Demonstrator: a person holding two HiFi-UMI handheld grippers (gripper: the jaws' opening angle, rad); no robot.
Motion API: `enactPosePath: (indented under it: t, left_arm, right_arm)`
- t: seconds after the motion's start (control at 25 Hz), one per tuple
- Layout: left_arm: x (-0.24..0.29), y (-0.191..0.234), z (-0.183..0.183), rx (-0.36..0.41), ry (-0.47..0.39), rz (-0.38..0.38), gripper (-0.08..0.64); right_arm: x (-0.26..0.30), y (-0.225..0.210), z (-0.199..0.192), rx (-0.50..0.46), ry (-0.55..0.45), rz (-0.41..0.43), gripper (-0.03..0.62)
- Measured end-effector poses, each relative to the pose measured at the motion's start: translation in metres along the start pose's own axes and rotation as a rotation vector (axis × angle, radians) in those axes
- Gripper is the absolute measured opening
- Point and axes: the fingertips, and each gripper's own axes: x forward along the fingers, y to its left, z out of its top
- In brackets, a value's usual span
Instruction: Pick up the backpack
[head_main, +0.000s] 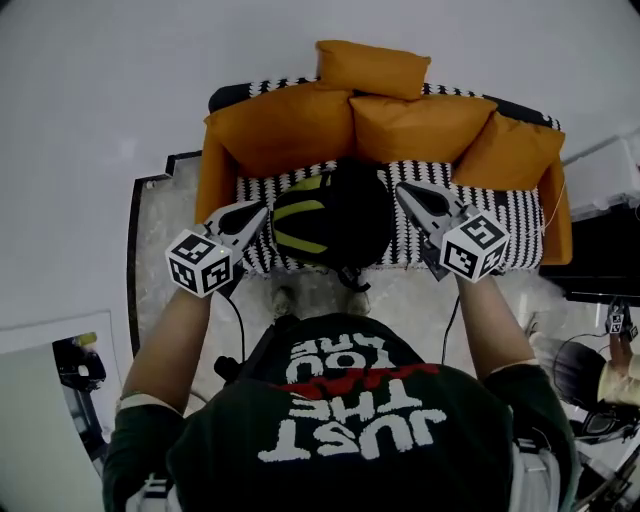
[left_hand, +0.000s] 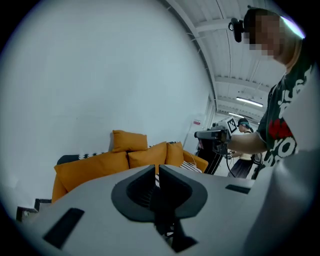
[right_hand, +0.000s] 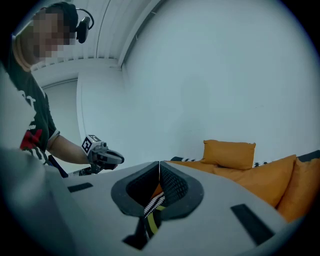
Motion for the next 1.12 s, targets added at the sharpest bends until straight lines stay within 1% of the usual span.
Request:
enactPosePath:
  t: [0.08, 0.12, 0.2, 0.32, 0.48, 0.6, 0.72, 0.8, 0.92, 1.0, 1.12]
  left_arm:
    - [0.021, 0.014, -0.016, 0.024, 0.047, -0.029, 0.015]
    - [0.032, 0.021, -0.027, 0.033, 0.077, -0.049, 0.03]
    - [0.057, 0.033, -0.053, 0.06, 0.149, -0.088, 0.083]
    - [0.094, 0.053, -0.098, 0.136, 0.28, -0.122, 0.151]
    - [0.144, 0.078, -0.162, 0.253, 0.434, -0.135, 0.231]
    - [0.178, 0.093, -0.218, 0.348, 0.568, -0.143, 0.293]
    - [0.21, 0.123, -0.273, 0.435, 0.695, -0.115, 0.352]
    - [0.224, 0.14, -0.306, 0.481, 0.767, -0.102, 0.368]
    - [0.242, 0.149, -0.344, 0.542, 0.849, -0.118, 0.391]
    - [0.258, 0.152, -0.357, 0.572, 0.878, -0.128, 0.399]
    - [0.278, 0.152, -0.369, 0.581, 0.905, -0.138, 0.402]
  right_arm:
    - [0.011, -0.002, -0.01, 0.001, 0.018, -0.016, 0.031]
    - [0.015, -0.003, -0.018, 0.003, 0.029, -0.029, 0.031]
    - [0.021, -0.005, -0.032, 0.015, 0.043, -0.059, 0.031]
    - [0.032, -0.011, -0.055, 0.041, 0.05, -0.08, 0.031]
    - [0.051, -0.028, -0.089, 0.075, 0.067, -0.087, 0.031]
    - [0.063, -0.038, -0.118, 0.089, 0.092, -0.079, 0.031]
    - [0.074, -0.046, -0.152, 0.108, 0.117, -0.067, 0.031]
    - [0.078, -0.048, -0.176, 0.134, 0.131, -0.058, 0.031]
    - [0.075, -0.054, -0.21, 0.184, 0.149, -0.06, 0.031]
    - [0.069, -0.064, -0.228, 0.211, 0.155, -0.07, 0.031]
    - [0.06, -0.073, -0.25, 0.243, 0.172, -0.083, 0.031]
